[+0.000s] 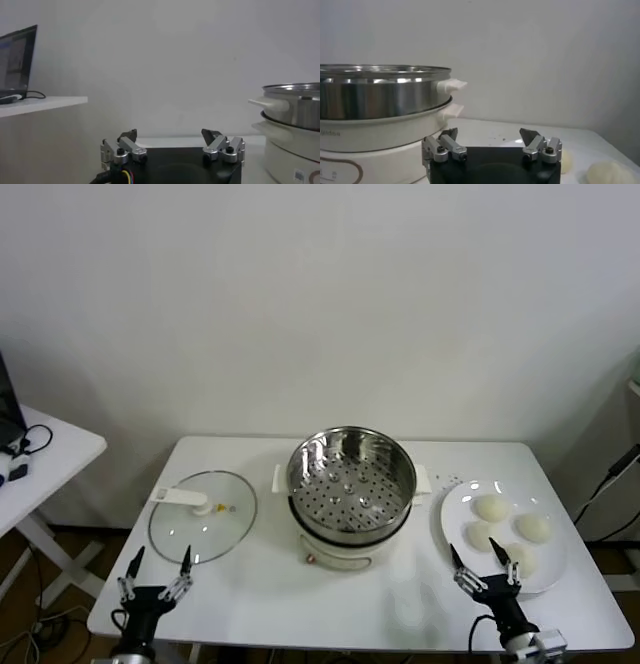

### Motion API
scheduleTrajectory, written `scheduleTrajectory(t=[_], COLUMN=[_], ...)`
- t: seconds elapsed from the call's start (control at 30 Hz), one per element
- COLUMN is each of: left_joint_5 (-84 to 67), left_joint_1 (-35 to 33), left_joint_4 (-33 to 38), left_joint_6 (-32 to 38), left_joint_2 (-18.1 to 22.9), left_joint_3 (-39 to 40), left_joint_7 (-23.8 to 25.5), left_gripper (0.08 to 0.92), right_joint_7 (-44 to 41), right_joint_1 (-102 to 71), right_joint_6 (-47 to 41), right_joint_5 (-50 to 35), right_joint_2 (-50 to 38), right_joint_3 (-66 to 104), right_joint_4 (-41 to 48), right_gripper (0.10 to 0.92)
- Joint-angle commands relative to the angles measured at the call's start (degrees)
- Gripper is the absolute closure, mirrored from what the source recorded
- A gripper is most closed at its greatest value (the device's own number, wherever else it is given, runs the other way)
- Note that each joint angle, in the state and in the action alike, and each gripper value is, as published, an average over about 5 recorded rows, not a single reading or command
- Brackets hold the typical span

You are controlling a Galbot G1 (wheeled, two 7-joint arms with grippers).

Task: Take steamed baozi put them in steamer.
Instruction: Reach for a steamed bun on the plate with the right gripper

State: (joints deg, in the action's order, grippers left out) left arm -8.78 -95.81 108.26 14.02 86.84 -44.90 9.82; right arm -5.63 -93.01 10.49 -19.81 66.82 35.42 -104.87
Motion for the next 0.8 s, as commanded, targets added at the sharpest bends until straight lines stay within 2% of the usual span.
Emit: scheduleTrajectory(t=[0.03, 0.23, 0.5, 0.8], left_joint_5=[0.9, 2.2, 2.8, 3.2], left_joint_1=[0.1, 0.2, 0.0, 0.8], left_joint_4=[-0.1, -0.4, 0.1, -0.1], left_joint_6=[-0.1, 0.3, 0.6, 0.6], left_joint_2=[0.0, -0.3, -1.0, -1.2], left_joint_3=[0.2, 1.6, 2.4, 2.5], left_joint_7=[-0.8, -4.1, -4.4, -4.2], left_gripper=[0.177, 0.177, 0.177, 0.177], right_joint_7=[-1.9, -5.9, -14.6, -33.4], right_joint_1=[1.3, 6.3, 14.3, 22.4], right_joint_6=[-1.7, -6.9, -13.5, -14.5], right_joint_5=[0.7, 0.5, 0.7, 5.8], right_joint_2=[-2.4, -10.3, -25.7, -41.0], right_joint_3=[1.6, 4.2, 4.5, 0.4], right_joint_4=[-0.4, 0.5, 6.6, 15.8], right_gripper=[0.203, 0.203, 0.203, 0.203])
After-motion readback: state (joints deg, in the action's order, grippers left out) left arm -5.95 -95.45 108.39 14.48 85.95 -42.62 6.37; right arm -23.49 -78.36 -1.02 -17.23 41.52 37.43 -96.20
